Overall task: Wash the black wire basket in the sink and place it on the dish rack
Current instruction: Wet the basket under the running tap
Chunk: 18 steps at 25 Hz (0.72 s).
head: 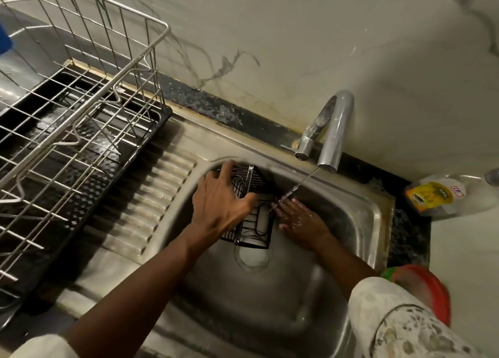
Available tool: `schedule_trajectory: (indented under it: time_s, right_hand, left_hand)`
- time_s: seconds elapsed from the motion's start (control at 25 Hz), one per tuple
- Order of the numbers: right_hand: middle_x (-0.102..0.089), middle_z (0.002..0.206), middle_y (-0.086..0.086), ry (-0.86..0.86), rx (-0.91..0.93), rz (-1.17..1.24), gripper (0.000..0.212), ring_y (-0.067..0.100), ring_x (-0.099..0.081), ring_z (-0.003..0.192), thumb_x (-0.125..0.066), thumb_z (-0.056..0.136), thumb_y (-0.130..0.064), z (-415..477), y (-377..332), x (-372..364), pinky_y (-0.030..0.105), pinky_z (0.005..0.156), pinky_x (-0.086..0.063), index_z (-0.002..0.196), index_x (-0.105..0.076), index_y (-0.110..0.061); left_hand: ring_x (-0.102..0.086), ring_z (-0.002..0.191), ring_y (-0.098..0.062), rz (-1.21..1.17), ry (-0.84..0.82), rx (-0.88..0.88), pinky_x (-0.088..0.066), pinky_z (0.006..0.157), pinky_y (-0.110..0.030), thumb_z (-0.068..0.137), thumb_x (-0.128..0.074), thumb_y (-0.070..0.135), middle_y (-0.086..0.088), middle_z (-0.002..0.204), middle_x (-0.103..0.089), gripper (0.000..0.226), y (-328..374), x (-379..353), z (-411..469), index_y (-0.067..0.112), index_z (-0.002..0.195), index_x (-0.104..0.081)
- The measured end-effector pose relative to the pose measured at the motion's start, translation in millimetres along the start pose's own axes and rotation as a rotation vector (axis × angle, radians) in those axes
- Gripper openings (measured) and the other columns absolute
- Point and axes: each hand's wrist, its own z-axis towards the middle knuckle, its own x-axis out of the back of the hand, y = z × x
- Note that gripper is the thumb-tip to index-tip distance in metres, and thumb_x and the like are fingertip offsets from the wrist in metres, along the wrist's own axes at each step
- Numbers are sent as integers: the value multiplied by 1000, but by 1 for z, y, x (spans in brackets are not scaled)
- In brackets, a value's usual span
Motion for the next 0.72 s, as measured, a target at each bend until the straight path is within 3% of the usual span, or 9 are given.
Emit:
schedule_trajectory:
  time_s: [0.08,0.16,0.28,0.4,0.44,0.52,0.6,0.72]
  right_hand:
    - [-16,165,0,3,-106,91,64,15,-6,152,-27,104,-52,3,-20,-7,35,126,2,156,-20,-16]
    - [2,168,-1,-24,-185,166,76,17,9,154,-8,100,-68,7,-43,-33,42,127,0,160,-6,-22]
    - [-5,167,12,-127,-100,175,72,27,2,155,-26,105,-57,10,-57,-47,48,126,-7,160,-18,-11]
    - [-17,167,9,-219,265,0,57,25,-9,155,-39,102,-40,9,-32,-49,50,124,-18,153,-40,-12]
    - [-13,168,3,-211,256,-2,58,21,-6,155,-37,103,-45,12,-23,-43,46,126,-13,155,-37,-20]
    - [-10,168,-4,-99,70,79,61,14,2,154,-28,103,-52,21,-15,-29,38,126,-2,159,-24,-29]
    - [-5,167,-2,-60,-96,169,60,10,7,150,-24,106,-45,31,-24,-16,31,122,7,160,-13,-22]
    - [10,161,-4,-35,-106,150,68,13,13,150,-25,105,-55,32,-55,-17,31,119,15,159,-2,-21]
  left_hand:
    - [-55,113,-35,15,-21,20,-48,98,-52,70,-51,69,-13,130,-59,84,4,6,0,34,144,-32]
    - [-55,116,-37,21,-34,47,-47,99,-52,68,-46,73,-15,129,-58,87,8,7,-4,34,144,-31]
    - [-56,106,-36,39,-34,60,-47,88,-46,68,-47,73,-12,114,-56,84,15,5,-6,34,141,-31]
    - [-54,101,-35,29,-47,44,-49,84,-46,69,-52,68,-10,108,-53,82,14,4,-5,38,142,-31]
    - [-55,104,-34,8,-51,39,-51,87,-49,69,-53,68,-10,112,-55,82,9,5,-4,40,143,-31]
    - [-56,110,-33,-37,-53,18,-52,92,-53,69,-52,68,-8,122,-58,82,-5,10,-5,46,146,-31]
    - [-57,105,-32,-56,-47,32,-53,89,-54,71,-50,66,-9,117,-59,81,-17,15,-8,49,147,-29]
    - [-56,105,-32,-79,-28,60,-52,91,-53,72,-50,67,-9,114,-57,80,-14,14,-12,47,147,-29]
